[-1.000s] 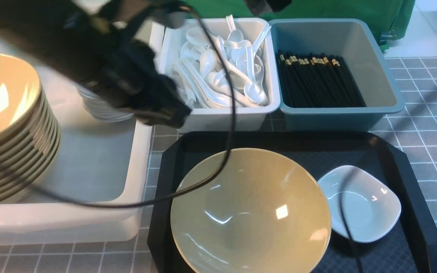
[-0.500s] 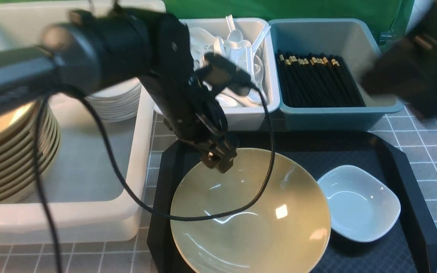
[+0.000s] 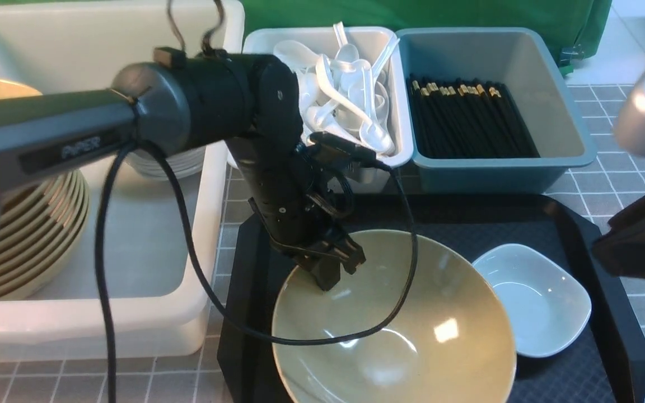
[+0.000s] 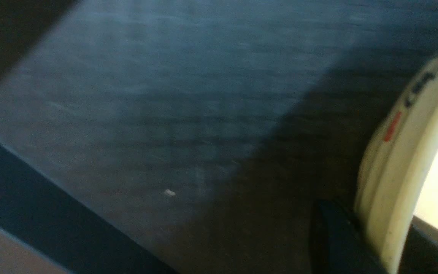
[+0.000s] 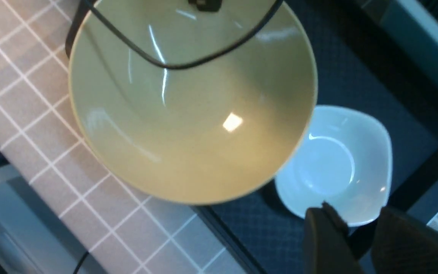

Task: On grey table put chopsticks spoon bowls plates into blue grey white boxes.
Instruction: 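Grasp the large bowl on the tray by its rim, then place the tan bowl onto the bowl stack in the left bin with the left gripper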

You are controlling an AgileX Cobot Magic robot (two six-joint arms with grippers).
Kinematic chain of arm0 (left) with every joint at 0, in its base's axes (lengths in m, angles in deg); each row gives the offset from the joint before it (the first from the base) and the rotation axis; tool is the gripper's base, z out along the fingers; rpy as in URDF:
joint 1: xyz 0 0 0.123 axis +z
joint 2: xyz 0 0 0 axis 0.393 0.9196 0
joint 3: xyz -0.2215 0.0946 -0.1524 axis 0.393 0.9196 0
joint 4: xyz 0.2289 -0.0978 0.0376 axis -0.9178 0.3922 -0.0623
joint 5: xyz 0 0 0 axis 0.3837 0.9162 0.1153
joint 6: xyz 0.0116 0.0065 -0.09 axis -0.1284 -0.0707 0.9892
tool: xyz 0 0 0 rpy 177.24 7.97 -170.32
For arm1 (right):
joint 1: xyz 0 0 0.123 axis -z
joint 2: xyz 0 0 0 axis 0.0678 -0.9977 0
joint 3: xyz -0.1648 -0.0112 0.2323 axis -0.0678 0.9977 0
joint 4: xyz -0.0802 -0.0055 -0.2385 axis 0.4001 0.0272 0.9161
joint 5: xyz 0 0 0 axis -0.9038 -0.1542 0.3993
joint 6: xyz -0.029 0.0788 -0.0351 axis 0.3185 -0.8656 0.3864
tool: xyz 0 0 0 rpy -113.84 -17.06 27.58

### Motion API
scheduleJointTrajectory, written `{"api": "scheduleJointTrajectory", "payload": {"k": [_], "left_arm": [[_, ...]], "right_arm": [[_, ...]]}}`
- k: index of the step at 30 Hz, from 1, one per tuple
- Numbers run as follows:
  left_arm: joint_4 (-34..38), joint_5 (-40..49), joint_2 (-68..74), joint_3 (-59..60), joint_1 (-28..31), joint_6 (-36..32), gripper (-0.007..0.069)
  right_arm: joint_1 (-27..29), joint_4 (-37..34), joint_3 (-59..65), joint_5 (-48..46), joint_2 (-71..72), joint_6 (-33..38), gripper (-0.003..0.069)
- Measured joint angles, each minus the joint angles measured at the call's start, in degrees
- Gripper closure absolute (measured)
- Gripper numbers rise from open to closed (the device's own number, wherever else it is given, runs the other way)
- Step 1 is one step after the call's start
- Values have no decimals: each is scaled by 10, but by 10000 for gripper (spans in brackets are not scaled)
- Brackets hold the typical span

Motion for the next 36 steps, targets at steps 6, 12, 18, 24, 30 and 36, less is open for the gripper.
{"api": "scheduleJointTrajectory", "payload": {"k": [6, 12, 18, 24, 30, 36], "left_arm": [[-10, 9, -117, 1, 24, -9, 618], [17, -1, -315, 2, 146, 6, 619], [12, -3, -459, 25, 396, 47, 620], [57, -6, -482, 69, 620, 53, 620], [163, -6, -371, 71, 699, 43, 620], [202, -18, -297, 71, 753, 14, 618]], "right_arm": [[0, -27, 1, 2, -34, 11, 435], [-11, -91, -33, 21, -85, 69, 435], [-52, -106, -68, 56, -107, 104, 435], [-68, -109, -76, 96, -109, 129, 435], [-68, -109, -76, 58, -109, 147, 434], [-68, -109, -76, 48, -109, 159, 434]]}}
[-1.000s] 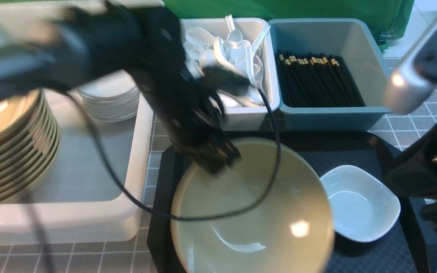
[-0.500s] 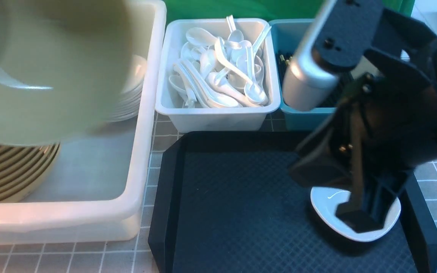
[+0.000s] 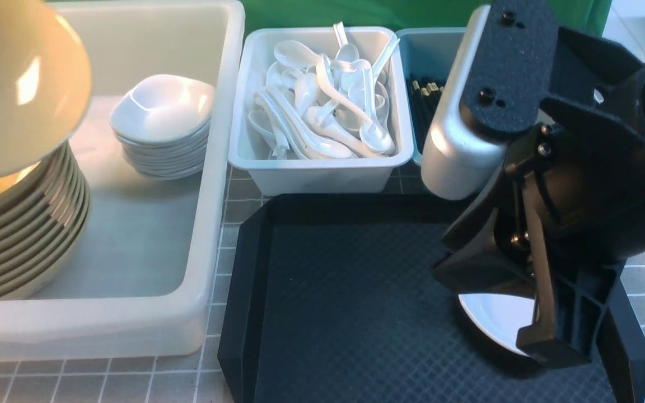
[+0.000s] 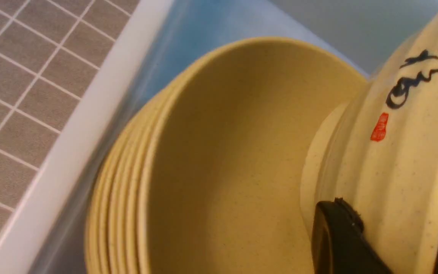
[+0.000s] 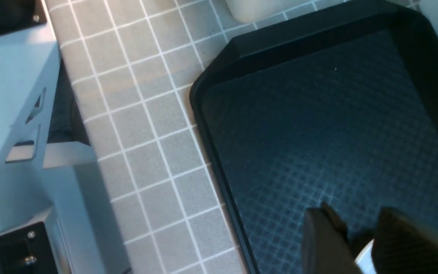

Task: On grey table put chopsticks spoon bowls plates into blue grey white boxes.
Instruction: 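Place the tan bowl onto the bowl stack in the left bin with the left gripper, then grasp the small white bowl on the black tray by its rim with the left gripper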

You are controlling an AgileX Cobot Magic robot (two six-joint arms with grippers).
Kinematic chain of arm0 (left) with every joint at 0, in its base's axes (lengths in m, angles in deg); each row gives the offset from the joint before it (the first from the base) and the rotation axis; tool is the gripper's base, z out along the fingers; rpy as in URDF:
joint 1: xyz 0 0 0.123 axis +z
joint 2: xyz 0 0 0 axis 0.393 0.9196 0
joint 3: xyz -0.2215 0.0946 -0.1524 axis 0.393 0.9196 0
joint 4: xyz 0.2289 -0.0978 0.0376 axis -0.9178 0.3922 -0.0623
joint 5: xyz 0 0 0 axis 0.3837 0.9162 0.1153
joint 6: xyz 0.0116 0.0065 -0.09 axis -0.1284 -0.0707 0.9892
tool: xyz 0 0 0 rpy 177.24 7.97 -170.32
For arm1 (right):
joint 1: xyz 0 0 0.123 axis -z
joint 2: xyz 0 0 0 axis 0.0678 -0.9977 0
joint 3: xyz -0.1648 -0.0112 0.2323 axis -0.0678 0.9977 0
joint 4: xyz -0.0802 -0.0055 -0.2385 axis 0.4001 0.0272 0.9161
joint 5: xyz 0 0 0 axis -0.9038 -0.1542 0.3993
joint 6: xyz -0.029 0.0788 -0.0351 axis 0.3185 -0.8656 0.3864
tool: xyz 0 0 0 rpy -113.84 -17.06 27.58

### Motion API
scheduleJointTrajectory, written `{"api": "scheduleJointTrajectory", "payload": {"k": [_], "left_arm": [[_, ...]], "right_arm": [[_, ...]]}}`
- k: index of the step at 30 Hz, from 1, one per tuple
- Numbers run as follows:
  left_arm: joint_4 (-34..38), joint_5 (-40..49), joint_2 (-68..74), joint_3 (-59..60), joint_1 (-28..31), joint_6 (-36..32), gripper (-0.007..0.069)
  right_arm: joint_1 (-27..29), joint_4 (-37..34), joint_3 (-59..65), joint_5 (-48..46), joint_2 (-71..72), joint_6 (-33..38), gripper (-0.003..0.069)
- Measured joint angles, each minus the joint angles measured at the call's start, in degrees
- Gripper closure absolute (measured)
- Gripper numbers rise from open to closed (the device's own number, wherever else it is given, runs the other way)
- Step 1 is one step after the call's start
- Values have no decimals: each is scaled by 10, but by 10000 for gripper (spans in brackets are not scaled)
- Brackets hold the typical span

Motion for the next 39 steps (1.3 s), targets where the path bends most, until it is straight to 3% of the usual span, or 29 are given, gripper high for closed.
{"api": "scheduleJointTrajectory", "payload": {"k": [6, 11, 16, 20, 25, 31, 33, 34, 37, 39], "left_arm": [[-40, -25, 27, -1, -14, -17, 565], [-152, -27, 43, -1, -58, -14, 331], [-211, -26, 38, -3, -77, 31, 122], [-251, -19, 10, -10, -79, 74, 8], [-280, -15, -36, -49, -78, 79, -14], [-211, 32, -84, -102, -100, 101, 20], [-153, 57, -99, -106, -183, 80, 53], [-147, 58, -100, -106, -191, 79, 58], [-129, 75, -95, -93, -359, 70, 91], [-140, 74, -86, -79, -429, 73, 99]], "right_arm": [[0, 0, 0, 6, 0, 20, 433], [0, 0, 0, 18, 0, 42, 433], [0, 2, 0, 23, 0, 45, 433], [0, 2, 0, 27, 0, 45, 431], [0, 4, 0, 31, 0, 44, 426], [0, 36, 0, 21, 0, 2, 421], [0, 101, 0, -9, 0, -58, 421], [0, 112, 1, -11, 0, -68, 421], [0, 189, 41, -20, 26, -143, 421], [0, 204, 76, -20, 50, -167, 421]]}}
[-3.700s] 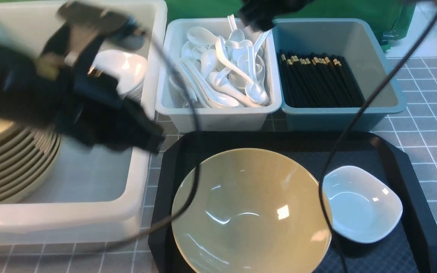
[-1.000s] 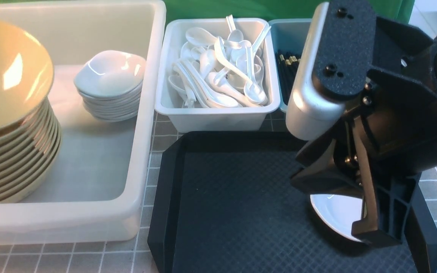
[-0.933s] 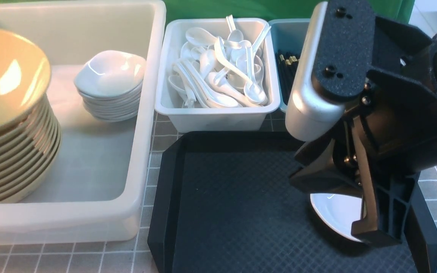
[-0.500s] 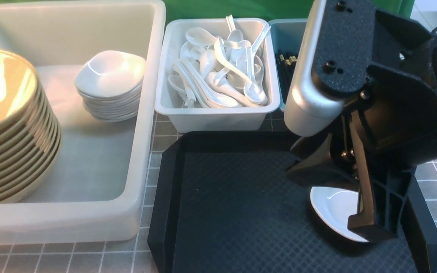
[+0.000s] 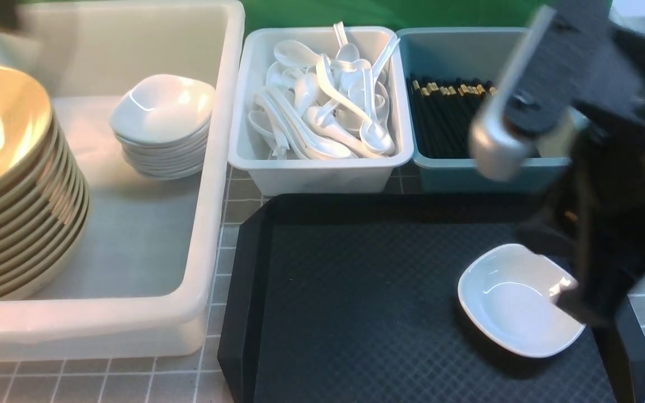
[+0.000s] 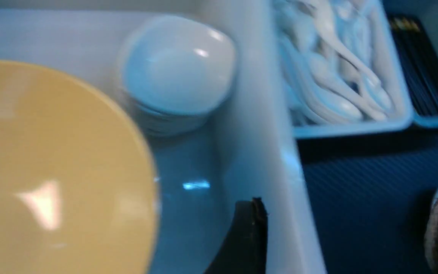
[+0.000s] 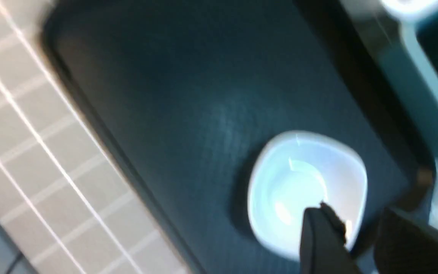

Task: On grey table put chopsticks spoon bowls plates into blue grey white boxes.
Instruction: 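Grasp the small white bowl on the black tray by its rim with the left gripper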

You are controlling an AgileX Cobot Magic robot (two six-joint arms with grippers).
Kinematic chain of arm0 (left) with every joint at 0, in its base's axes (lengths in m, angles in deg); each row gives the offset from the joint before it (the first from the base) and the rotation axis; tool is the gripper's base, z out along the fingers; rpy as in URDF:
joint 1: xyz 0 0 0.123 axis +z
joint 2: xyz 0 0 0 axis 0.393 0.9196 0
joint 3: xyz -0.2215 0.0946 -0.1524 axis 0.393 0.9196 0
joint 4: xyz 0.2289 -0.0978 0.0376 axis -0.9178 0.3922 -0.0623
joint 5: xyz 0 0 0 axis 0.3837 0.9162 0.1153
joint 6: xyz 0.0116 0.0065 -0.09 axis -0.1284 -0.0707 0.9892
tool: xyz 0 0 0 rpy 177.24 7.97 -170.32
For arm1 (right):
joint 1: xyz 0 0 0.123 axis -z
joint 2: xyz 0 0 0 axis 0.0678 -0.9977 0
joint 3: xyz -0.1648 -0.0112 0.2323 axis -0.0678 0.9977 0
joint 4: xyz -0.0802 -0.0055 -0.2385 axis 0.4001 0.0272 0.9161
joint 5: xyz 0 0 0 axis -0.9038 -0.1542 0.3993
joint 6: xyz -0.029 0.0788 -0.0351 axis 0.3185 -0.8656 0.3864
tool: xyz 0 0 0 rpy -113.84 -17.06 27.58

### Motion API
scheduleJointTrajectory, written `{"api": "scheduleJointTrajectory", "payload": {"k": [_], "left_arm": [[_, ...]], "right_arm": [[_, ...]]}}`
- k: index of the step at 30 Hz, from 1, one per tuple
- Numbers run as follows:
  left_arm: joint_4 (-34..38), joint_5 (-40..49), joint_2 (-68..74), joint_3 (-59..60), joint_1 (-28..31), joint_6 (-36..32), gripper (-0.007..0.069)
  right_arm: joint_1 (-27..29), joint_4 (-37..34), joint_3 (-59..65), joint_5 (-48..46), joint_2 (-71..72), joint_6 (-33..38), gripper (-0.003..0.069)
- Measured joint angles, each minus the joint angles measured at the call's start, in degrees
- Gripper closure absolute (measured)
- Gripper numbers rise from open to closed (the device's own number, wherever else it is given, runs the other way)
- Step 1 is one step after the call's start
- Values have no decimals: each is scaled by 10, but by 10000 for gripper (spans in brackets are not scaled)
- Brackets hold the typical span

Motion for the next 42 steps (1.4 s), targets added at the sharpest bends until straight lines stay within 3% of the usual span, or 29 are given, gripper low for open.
{"api": "scheduleJointTrajectory", "payload": {"k": [7, 13, 19, 28, 33, 38, 42], "left_arm": [[-64, -75, 131, 50, -298, 38, 105], [-64, -192, 292, 22, -439, 40, 105], [-63, -264, 397, -27, -478, 41, 105], [-31, -312, 493, -79, -485, 63, 120], [-8, -309, 527, -85, -485, 63, 227], [7, -286, 532, -89, -484, 41, 507], [11, -242, 506, -98, -478, 14, 599]], "right_arm": [[0, 23, 141, -15, 128, -104, 421], [0, 25, 178, -23, 228, -165, 421], [0, 25, 181, -25, 292, -191, 421], [0, 25, 181, -27, 331, -192, 421], [0, 28, 181, -27, 332, -192, 421], [0, 32, 181, -27, 333, -192, 421], [0, 32, 181, -20, 330, -192, 421]]}}
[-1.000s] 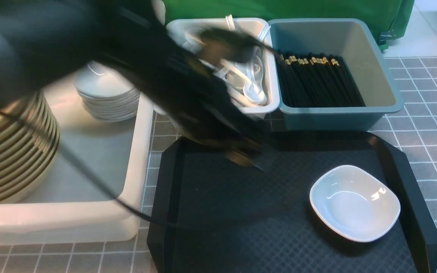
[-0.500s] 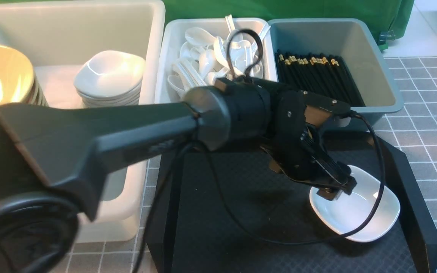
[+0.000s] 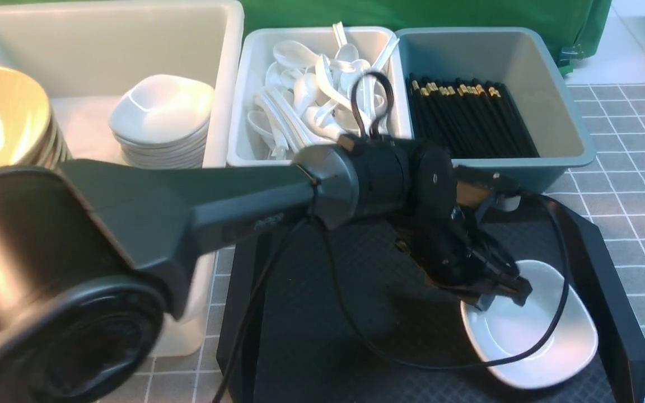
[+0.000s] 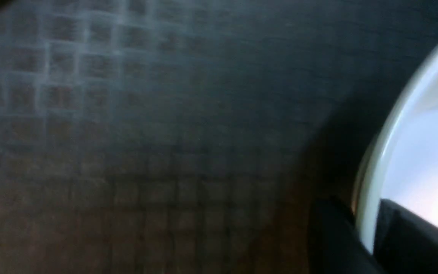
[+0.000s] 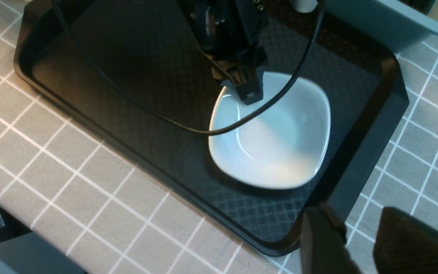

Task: On grey table put chopsticks spoon bowls plates into blue grey white boxes.
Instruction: 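Grasp the small white bowl on the black tray by its rim with the left gripper, then place the white bowl into the white bin with the other dishes with the left gripper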

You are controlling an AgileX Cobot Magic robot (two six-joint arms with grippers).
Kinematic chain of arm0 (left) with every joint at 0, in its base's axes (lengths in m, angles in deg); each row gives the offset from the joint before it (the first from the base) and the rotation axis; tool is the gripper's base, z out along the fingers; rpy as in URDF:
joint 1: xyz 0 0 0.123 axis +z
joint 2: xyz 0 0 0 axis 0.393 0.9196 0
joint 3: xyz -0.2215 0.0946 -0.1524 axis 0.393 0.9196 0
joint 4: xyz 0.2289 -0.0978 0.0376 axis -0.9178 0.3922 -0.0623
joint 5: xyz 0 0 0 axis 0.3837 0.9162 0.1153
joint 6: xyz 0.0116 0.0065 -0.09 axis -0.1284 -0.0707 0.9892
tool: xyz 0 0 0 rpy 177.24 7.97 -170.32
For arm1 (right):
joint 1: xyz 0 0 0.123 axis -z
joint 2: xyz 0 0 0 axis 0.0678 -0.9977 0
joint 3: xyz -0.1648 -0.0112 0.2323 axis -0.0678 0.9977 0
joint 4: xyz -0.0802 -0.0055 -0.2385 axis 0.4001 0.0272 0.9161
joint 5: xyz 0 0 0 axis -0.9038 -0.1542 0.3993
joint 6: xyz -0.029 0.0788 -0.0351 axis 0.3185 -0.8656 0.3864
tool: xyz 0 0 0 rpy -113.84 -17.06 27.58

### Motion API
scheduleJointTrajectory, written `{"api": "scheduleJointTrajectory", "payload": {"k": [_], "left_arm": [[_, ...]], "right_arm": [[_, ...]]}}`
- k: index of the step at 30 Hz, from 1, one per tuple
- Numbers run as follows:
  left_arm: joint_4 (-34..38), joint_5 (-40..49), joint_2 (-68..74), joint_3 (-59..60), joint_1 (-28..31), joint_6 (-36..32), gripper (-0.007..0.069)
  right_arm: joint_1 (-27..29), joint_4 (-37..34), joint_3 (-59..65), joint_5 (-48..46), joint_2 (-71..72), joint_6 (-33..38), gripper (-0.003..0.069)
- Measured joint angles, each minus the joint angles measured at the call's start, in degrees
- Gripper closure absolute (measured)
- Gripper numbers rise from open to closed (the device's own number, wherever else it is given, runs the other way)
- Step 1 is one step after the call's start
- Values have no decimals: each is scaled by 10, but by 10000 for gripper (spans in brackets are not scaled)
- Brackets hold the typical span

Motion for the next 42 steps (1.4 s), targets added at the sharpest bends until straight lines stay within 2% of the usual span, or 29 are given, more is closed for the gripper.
{"api": "scheduleJointTrajectory", "payload": {"k": [2, 5, 7, 8, 9, 11, 14, 18, 19, 20, 23, 27, 30, 38, 42], "left_arm": [[-14, 34, -22, -6, 8, -14, 618], [-55, 88, -85, -22, 35, -33, 623], [-88, 100, -146, -30, 62, -38, 623], [-88, 100, -152, -31, 65, -39, 623], [-110, 104, -204, -34, 97, -40, 624], [-121, 105, -230, -35, 119, -40, 624], [-142, 122, -306, -36, 252, -30, 624], [-132, 126, -319, -36, 355, -28, 624], [-116, 126, -316, -36, 407, -28, 624], [-114, 126, -315, -36, 412, -28, 624], [-82, 122, -290, -36, 487, -33, 624], [-60, 96, -239, -35, 527, -56, 624], [-55, 82, -217, -35, 531, -59, 624], [-45, 4, -134, -35, 521, -94, 621], [-60, -22, -118, -35, 507, -124, 587]], "right_arm": [[0, 1, 0, 7, -9, 0, 431], [0, 1, 0, 24, -47, 1, 494], [0, 1, 0, 48, -88, 9, 569], [0, 1, 0, 51, -91, 9, 576], [0, 1, 0, 79, -118, 12, 616], [0, 1, -1, 100, -137, 14, 624], [0, 1, -33, 140, -202, 32, 626], [0, 1, -82, 145, -248, 48, 626], [0, 1, -115, 148, -276, 63, 626], [0, 1, -119, 148, -276, 63, 626], [0, -11, -184, 151, -336, 100, 626], [0, -25, -247, 152, -396, 146, 626], [0, -26, -260, 154, -418, 164, 626], [0, -19, -266, 182, -476, 207, 626], [0, -1, -269, 195, -501, 210, 626]]}}
